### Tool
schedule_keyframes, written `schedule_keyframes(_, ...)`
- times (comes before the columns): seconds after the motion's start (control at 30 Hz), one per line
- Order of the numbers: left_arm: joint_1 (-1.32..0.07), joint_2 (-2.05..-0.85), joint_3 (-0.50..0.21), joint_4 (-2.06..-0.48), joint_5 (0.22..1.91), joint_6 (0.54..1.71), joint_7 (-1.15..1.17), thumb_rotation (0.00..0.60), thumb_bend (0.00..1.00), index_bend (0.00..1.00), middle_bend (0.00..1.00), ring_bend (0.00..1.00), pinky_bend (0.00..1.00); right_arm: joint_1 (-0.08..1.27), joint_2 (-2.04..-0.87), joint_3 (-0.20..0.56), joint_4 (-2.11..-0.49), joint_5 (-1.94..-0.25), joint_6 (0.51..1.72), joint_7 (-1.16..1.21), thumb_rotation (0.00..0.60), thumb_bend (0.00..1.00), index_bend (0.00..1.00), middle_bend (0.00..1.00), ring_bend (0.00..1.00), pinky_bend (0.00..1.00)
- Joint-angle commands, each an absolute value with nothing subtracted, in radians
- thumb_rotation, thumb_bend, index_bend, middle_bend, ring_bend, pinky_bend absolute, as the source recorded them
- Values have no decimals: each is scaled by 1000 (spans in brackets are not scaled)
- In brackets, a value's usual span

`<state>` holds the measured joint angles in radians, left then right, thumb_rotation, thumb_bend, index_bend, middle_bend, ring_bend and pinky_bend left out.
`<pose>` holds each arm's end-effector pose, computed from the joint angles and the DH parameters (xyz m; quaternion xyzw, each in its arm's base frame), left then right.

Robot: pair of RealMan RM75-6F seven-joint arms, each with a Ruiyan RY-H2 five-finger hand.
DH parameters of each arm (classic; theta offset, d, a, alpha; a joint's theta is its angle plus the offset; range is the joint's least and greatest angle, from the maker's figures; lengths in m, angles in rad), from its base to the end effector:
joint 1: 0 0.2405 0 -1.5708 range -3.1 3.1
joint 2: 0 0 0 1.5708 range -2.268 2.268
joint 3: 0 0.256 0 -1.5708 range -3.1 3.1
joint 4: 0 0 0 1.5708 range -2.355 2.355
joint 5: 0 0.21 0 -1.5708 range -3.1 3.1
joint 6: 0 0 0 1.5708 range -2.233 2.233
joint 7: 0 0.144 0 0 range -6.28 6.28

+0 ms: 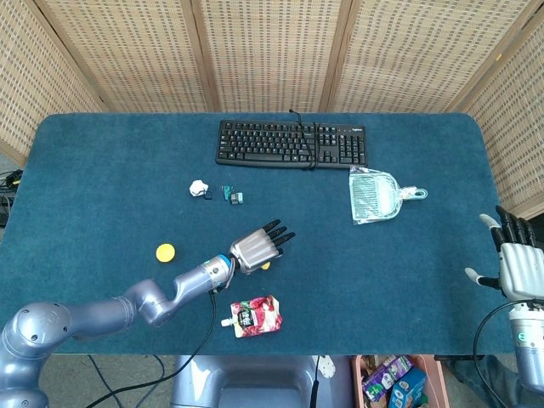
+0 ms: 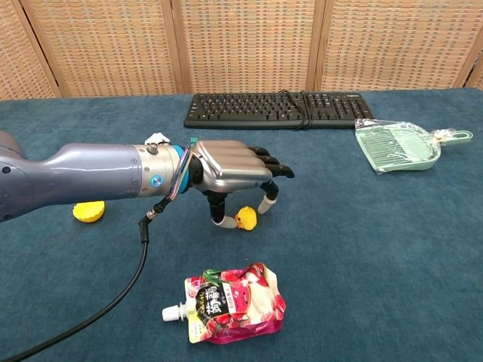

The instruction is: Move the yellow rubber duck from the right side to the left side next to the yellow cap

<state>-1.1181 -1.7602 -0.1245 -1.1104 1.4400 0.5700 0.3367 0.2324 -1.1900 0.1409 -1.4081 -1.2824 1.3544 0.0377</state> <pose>-0.0526 0.3659 -0.1125 -0.9226 -0.0979 -0.2583 0.2692 -0.3399 -0.2510 0.1698 0.5579 -0.3835 0.3718 0.6352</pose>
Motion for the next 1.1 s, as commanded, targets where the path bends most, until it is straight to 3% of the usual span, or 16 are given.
schedule_keyframes(0.03, -1120, -1763, -123, -1109, 1437, 573, 340, 600, 299, 427, 0, 0, 0, 231, -1189, 142, -1408, -1283, 1353, 39, 600, 0, 0, 0, 0, 0)
schedule_keyframes(0.4, -1128, -1787, -116, -1085, 1406, 581, 350, 600, 318, 571, 0, 0, 0, 226, -1187, 151, -1410, -1291, 1346, 51, 600, 0, 0, 0, 0, 0)
schedule_keyframes(0.7, -1121, -1749, -130, -1130, 1389, 623, 348, 600, 321, 575, 0, 0, 0, 224, -1186, 154, -1412, -1300, 1340, 54, 600, 0, 0, 0, 0, 0)
schedule_keyframes(0.9, -1049, -1587, -137, -1272, 1371, 713, 311, 600, 321, 575, 0, 0, 0, 222, -1184, 152, -1422, -1313, 1341, 49, 600, 0, 0, 0, 0, 0)
schedule_keyframes(1.1, -925, -1381, -75, -1407, 1383, 830, 310, 600, 383, 575, 0, 0, 0, 221, -1182, 148, -1437, -1329, 1345, 38, 600, 0, 0, 0, 0, 0)
